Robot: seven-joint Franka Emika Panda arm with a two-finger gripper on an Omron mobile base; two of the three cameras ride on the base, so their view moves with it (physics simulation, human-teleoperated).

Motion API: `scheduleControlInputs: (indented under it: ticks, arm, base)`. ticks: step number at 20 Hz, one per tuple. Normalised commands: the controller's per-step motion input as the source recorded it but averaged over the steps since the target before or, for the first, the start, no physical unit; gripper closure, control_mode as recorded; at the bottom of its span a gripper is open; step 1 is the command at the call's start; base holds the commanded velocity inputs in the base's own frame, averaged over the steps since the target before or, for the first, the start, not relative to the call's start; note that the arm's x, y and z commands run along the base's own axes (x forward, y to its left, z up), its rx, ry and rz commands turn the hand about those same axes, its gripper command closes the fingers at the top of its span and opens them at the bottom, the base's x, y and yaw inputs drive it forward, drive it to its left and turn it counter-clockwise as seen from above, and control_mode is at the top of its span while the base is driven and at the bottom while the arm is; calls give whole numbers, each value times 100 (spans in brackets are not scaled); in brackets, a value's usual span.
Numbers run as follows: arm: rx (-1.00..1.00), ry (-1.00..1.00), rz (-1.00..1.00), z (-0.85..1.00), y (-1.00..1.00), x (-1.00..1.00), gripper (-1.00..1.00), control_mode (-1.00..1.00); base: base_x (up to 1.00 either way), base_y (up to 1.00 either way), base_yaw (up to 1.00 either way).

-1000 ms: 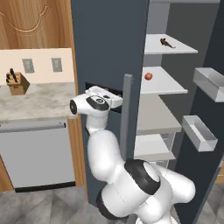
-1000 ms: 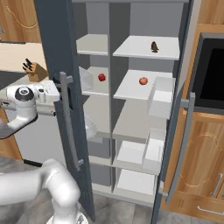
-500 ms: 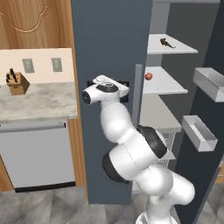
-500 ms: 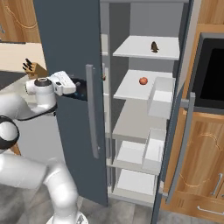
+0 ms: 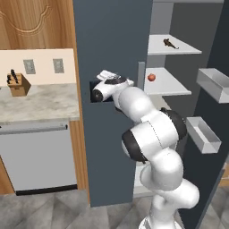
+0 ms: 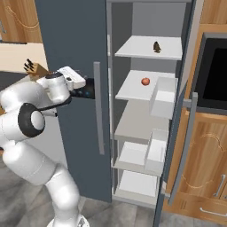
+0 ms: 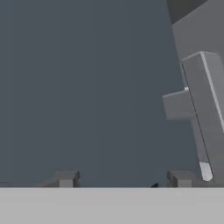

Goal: Pick up the frozen fish from the freezer, place it on any shelf in the fridge, and close the fridge and freezer doors when done.

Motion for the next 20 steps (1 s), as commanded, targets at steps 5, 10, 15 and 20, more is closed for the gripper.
scheduleControlInputs:
  ticks: [5,10,15,20]
  arm:
    - [0,8,-1,30,0,78,-100,-100]
    - [0,5,-1,80,0,-73,-100,-100]
    - [0,1,-4,85,-5,-100,-100,-100]
    - [-1,10,0,9,-38,-100,-100,-100]
  base:
    - [0,0,0]
    - [0,0,0]
    - [0,0,0]
    - [0,0,0]
